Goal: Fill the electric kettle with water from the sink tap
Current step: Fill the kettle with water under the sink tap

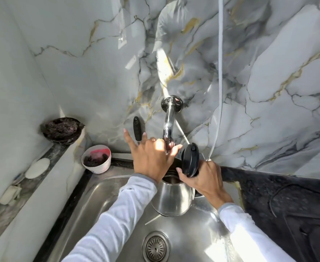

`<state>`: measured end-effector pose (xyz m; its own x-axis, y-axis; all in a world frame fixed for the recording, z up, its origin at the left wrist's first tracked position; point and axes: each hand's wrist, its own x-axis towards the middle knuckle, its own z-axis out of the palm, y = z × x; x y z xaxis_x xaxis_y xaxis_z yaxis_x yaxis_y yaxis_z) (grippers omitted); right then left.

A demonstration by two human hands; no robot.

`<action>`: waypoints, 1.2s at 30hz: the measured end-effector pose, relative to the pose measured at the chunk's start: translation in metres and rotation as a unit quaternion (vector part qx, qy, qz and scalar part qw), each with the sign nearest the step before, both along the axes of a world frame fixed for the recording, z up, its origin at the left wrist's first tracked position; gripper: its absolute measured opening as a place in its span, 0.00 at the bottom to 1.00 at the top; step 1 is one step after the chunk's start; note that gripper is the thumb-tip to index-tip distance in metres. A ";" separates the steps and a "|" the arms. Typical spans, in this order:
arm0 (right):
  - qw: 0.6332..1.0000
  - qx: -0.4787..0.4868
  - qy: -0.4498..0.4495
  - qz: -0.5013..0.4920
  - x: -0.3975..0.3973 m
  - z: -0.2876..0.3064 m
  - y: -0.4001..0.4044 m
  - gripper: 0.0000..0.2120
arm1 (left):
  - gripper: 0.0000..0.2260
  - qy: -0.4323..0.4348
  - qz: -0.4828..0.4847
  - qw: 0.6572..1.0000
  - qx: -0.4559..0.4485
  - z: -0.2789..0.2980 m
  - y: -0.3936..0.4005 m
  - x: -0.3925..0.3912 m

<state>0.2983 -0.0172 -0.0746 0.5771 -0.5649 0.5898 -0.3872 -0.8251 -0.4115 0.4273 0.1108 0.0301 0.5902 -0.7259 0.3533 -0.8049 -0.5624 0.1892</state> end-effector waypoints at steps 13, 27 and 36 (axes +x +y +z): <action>1.000 0.012 -0.023 -0.006 0.004 0.007 -0.001 0.21 | 0.21 0.116 -0.158 0.980 0.040 -0.011 -0.006 0.031; 0.999 0.004 -0.033 -0.006 0.009 0.014 0.004 0.22 | 0.51 0.015 -0.148 0.980 0.135 -0.068 0.060 0.030; 1.000 0.002 -0.030 0.008 0.007 0.016 0.005 0.22 | 0.48 -0.031 -0.144 0.977 0.155 -0.077 0.062 0.027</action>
<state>0.3051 -0.0117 -0.0586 0.5496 -0.5581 0.6217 -0.3489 -0.8295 -0.4361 0.4541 0.1729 -0.0465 0.3301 -0.9364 0.1189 -0.9428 -0.3334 -0.0080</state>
